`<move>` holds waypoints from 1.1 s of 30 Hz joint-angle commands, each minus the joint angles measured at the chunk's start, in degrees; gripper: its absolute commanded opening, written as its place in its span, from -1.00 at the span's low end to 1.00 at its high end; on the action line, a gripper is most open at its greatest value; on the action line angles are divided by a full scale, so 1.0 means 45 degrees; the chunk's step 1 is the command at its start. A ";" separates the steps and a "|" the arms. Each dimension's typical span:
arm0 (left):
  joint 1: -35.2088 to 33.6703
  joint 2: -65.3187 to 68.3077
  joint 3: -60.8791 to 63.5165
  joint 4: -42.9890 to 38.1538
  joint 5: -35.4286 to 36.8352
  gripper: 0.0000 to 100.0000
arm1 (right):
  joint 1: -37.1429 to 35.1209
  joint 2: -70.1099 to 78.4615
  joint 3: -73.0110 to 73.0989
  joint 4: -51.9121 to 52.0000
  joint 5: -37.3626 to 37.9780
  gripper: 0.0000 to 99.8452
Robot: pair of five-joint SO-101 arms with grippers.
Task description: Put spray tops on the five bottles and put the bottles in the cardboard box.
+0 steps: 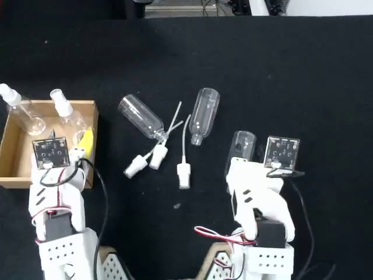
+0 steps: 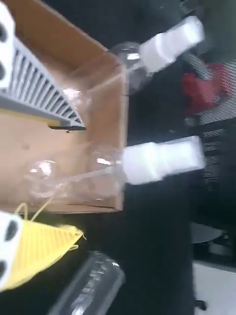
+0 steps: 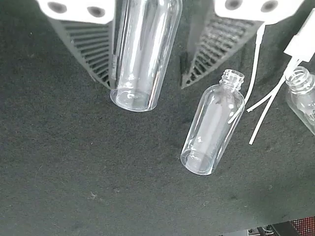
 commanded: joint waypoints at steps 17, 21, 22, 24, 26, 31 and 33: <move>-0.1026 0.6037 -0.7785 0.6232 -0.0899 -0.42 | -0.0020 -0.1221 -0.0127 0.0020 0.0039 -0.66; -0.1045 0.9221 -0.9993 0.6701 -0.0977 -0.42 | -0.0020 -0.1221 -0.0127 0.0020 0.0039 -0.66; -0.1143 0.9866 -1.0403 0.6701 -0.0977 -0.42 | -0.0020 -0.1221 -0.0107 0.0020 0.0039 -0.66; -0.1358 1.0979 -1.1126 0.6779 -0.0977 -0.42 | -0.0020 -0.1221 -0.0088 0.0020 0.0039 -0.66; -0.1436 1.1995 -1.1673 0.6779 -0.0996 -0.42 | -0.0020 -0.1221 -0.0088 0.0020 0.0039 -0.66; -0.1455 1.3558 -1.2063 0.6799 -0.1485 -0.42 | -0.0020 -0.1221 -0.0088 0.0020 0.0039 -0.66; -0.1455 1.3949 -1.2142 0.6799 -0.1504 -0.42 | -0.0020 -0.1221 -0.0107 0.0020 0.0039 -0.66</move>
